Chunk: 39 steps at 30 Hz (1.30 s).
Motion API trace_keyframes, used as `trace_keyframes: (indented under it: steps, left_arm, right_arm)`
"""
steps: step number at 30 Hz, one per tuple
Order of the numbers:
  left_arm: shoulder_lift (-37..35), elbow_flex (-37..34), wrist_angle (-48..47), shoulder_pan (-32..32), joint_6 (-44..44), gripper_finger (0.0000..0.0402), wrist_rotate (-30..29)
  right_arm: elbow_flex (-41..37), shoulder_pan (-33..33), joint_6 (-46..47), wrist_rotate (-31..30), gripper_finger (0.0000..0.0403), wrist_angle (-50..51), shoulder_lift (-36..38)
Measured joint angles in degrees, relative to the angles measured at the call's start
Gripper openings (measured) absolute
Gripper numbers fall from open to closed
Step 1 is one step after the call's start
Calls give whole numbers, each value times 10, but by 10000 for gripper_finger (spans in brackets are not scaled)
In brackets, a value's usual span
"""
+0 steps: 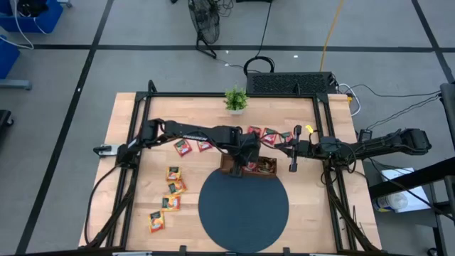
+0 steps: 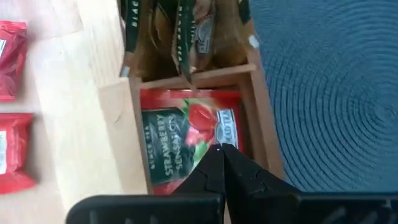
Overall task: Pick & Place Tea
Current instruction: Put the red tea bag into the middle slot of the wooden organizer
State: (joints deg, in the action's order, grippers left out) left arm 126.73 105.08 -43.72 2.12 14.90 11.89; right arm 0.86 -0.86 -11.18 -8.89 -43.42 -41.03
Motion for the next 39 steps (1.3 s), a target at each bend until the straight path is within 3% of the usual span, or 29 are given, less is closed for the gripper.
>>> trace_keyframes:
  steps: [16, 21, 28, 39]
  left_arm:
    - [56, 2, 19, -12, -24, 0, -1]
    - [61, 3, 23, -15, -44, 0, -45]
    - [62, 1, 21, -26, -65, 0, -165]
    - [63, 9, -13, -38, -100, 8, -190]
  right_arm:
    - [0, 0, 0, 0, 0, 2, -1]
    - [0, 0, 0, 0, 0, 3, -1]
    - [0, 0, 0, 0, 0, 3, -1]
    - [0, 0, 0, 0, 0, 4, -1]
